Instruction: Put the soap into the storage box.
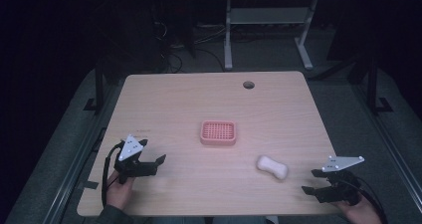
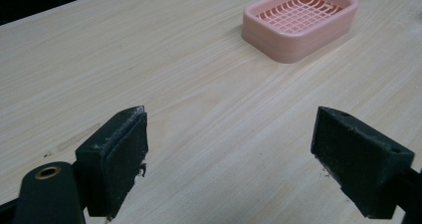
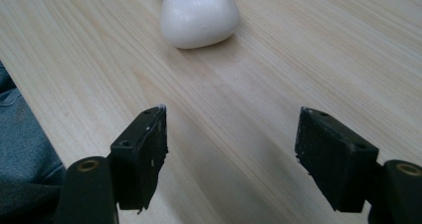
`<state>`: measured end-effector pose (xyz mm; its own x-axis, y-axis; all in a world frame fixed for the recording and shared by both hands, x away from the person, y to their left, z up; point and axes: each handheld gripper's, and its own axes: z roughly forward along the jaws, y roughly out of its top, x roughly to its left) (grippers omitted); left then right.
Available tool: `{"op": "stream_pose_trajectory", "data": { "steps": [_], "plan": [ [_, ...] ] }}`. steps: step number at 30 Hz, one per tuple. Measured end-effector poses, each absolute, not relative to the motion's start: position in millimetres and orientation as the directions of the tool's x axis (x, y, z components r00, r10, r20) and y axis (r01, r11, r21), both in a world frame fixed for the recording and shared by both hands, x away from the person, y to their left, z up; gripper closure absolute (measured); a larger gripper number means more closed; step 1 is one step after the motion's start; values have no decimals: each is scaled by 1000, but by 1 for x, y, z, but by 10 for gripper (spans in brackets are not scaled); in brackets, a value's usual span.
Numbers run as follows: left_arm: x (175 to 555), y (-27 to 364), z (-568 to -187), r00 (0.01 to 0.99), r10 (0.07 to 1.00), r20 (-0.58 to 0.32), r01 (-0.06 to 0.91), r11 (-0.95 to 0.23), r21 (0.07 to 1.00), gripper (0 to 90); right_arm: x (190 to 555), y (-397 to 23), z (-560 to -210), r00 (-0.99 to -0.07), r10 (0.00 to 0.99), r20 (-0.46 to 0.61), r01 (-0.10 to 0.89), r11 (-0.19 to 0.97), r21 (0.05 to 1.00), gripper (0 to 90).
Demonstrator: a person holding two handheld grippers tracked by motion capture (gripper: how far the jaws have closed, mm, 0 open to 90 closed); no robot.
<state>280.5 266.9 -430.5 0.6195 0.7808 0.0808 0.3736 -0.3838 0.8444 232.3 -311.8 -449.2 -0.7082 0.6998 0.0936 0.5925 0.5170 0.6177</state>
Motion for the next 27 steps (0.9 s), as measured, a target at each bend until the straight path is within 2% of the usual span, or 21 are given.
{"op": "stream_pose_trajectory", "data": {
  "steps": [27],
  "plan": [
    [279,268,-430,617,783,83,371,-383,846,146,257,-282,-428,-772,634,44,546,626,557,282]
  ]
}}
